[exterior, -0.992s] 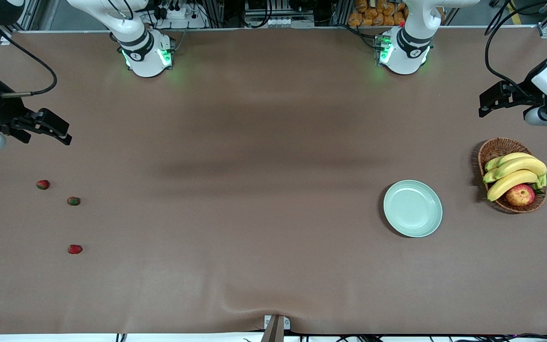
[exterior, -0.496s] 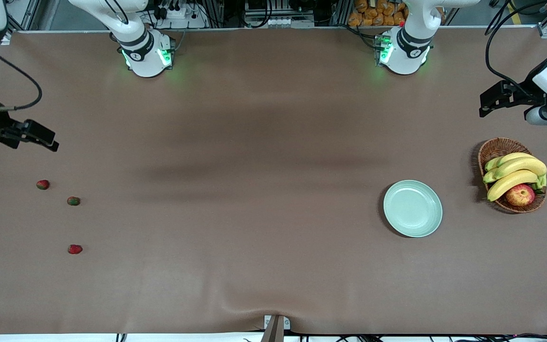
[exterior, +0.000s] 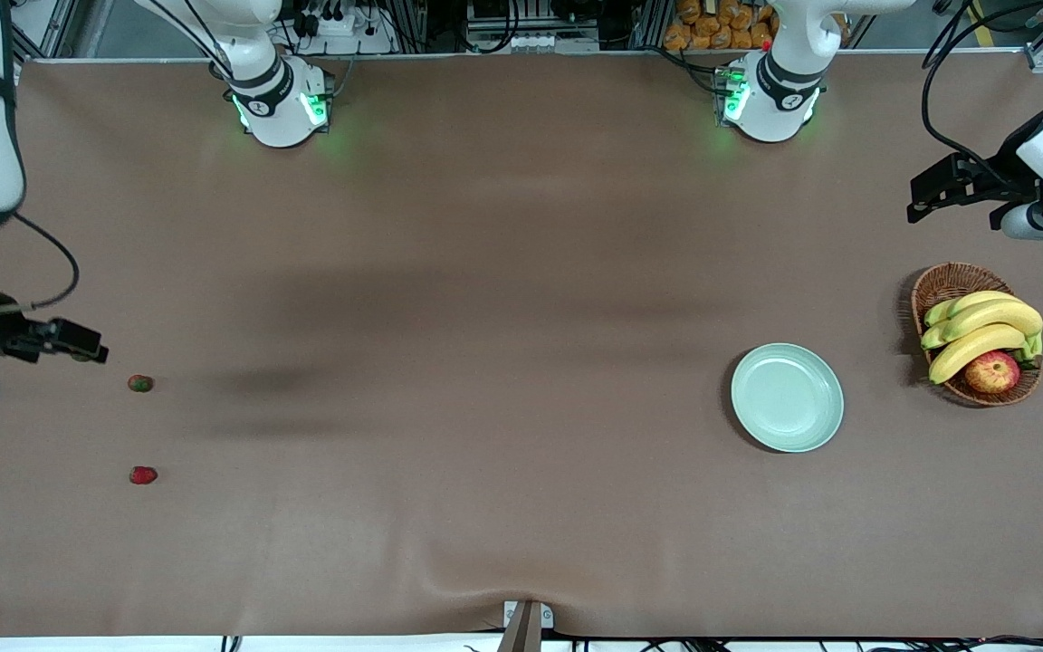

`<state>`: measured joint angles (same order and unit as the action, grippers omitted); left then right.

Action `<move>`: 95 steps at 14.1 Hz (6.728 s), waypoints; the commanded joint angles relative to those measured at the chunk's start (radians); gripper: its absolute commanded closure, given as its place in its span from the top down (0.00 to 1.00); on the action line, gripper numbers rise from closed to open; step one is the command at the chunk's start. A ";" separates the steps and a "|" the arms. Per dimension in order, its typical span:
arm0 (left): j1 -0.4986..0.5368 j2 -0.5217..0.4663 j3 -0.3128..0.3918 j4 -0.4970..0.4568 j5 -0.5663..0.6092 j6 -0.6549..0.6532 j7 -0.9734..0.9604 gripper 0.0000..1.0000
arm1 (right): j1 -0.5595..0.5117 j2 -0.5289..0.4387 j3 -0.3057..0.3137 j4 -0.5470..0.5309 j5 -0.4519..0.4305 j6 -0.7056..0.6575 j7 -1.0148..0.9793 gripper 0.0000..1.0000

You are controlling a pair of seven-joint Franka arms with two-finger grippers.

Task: Collect all strawberries into plate
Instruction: 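Move the right gripper over the nearest red strawberry, then lower the open right gripper around the strawberry, then close the right gripper on the strawberry, then carry the strawberry toward the table middle with the right gripper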

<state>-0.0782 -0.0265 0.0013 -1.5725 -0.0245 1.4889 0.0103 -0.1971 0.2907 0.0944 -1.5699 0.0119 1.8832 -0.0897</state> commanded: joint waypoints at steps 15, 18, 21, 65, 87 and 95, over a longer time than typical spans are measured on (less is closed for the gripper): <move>0.006 0.010 0.002 0.017 -0.025 -0.019 0.020 1.00 | -0.053 0.327 0.016 0.109 -0.078 0.298 -0.093 1.00; 0.005 0.010 0.002 0.016 -0.025 -0.021 0.019 1.00 | -0.064 0.393 0.016 0.149 -0.078 0.368 -0.102 1.00; 0.005 0.011 0.002 0.011 -0.026 -0.022 0.019 1.00 | -0.067 0.441 0.016 0.149 -0.079 0.454 -0.122 1.00; 0.005 0.011 0.003 0.006 -0.037 -0.035 0.008 1.00 | -0.055 0.571 0.013 0.234 -0.056 0.441 -0.115 0.07; 0.006 0.014 0.003 0.002 -0.037 -0.033 0.008 1.00 | 0.125 0.490 0.347 0.310 -0.069 0.181 0.977 0.07; 0.006 0.014 0.003 0.002 -0.037 -0.035 0.008 1.00 | 0.324 0.502 0.328 0.324 -0.072 0.227 1.304 0.07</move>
<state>-0.0775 -0.0165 0.0034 -1.5801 -0.0375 1.4680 0.0103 0.0796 0.7867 0.4413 -1.2646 -0.0471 2.0997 1.1406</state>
